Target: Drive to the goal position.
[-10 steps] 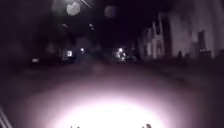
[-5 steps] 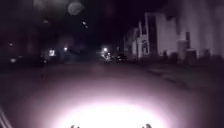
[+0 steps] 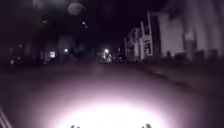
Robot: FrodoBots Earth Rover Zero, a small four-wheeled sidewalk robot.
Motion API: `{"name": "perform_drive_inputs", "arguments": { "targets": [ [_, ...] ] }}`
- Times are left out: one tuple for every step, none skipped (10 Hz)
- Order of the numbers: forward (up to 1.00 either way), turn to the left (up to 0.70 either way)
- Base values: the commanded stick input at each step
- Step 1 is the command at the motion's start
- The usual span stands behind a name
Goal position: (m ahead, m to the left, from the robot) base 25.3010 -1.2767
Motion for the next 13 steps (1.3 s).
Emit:
{"name": "perform_drive_inputs", "arguments": {
  "targets": [
    [1.0,0.0],
    [1.0,0.0],
    [1.0,0.0],
    [1.0,0.0],
    [1.0,0.0],
    [1.0,0.0],
    [1.0,0.0],
    [1.0,-0.34],
    [1.0,-0.4],
    [1.0,-0.4],
    [1.0,-0.22],
    [1.0,0.0],
    [1.0,0.0]
  ]
}}
